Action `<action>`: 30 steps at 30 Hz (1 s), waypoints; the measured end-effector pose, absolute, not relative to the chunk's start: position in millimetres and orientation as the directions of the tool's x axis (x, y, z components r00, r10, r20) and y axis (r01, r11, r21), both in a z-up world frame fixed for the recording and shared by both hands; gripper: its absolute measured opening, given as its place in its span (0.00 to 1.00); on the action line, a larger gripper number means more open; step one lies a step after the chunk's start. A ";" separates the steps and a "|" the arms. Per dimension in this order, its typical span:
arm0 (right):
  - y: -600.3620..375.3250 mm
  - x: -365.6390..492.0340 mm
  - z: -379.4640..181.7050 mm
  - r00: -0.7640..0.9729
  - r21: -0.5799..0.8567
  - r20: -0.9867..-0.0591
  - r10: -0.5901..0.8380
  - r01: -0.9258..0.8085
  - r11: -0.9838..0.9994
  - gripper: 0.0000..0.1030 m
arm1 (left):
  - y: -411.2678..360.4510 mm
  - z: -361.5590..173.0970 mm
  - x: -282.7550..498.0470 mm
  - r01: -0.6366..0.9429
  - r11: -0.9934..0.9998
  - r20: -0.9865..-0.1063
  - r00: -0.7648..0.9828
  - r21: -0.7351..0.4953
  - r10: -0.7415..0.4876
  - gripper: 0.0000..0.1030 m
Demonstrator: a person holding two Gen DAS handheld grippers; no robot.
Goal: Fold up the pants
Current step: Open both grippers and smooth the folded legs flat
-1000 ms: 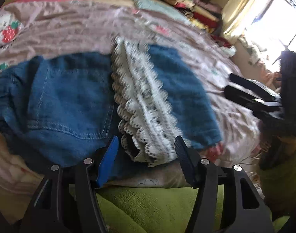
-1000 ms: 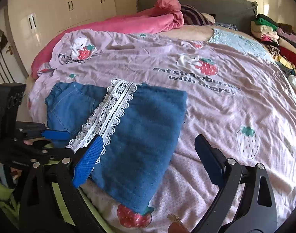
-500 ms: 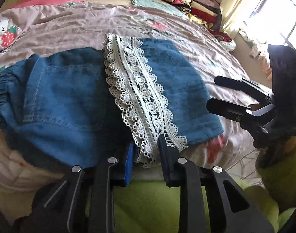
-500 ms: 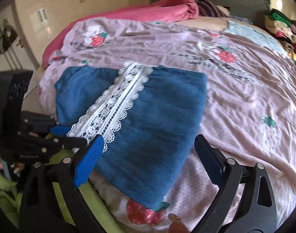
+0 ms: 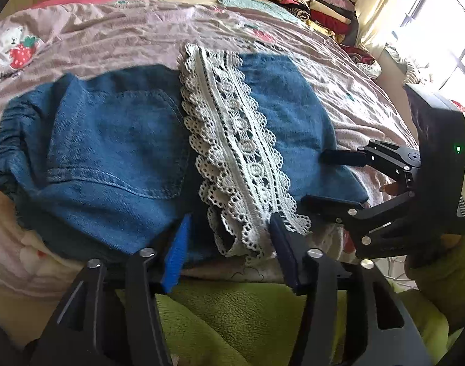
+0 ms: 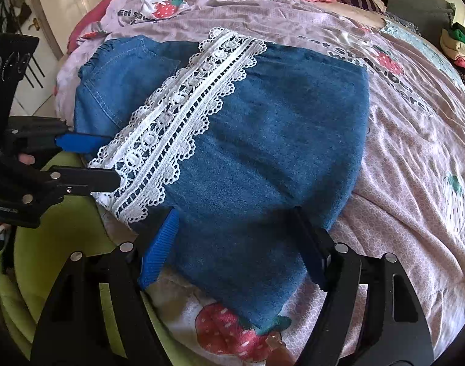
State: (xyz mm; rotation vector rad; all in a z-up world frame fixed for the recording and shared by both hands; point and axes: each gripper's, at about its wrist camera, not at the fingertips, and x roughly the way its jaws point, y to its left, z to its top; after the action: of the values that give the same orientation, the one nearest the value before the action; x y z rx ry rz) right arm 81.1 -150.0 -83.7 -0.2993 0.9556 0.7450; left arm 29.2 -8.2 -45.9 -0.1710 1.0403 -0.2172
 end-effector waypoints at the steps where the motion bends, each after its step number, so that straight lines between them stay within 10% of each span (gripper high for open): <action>1: -151.7 81.0 -81.4 0.355 0.094 -0.822 0.446 -0.687 0.720 0.66 | -7.1 -43.1 28.2 0.098 0.967 -0.830 0.498 -0.235 -0.252 0.52; 30: -177.1 89.9 -35.1 0.465 0.152 -0.732 0.498 -0.600 0.785 0.87 | 16.9 -9.7 15.9 0.018 0.993 -0.798 0.593 -0.117 -0.105 0.96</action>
State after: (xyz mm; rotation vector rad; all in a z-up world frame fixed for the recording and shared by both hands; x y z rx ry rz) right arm 89.9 -177.1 -35.1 -0.1331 0.8516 0.6766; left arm 15.9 16.9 -9.7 -0.1003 0.9339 -0.0719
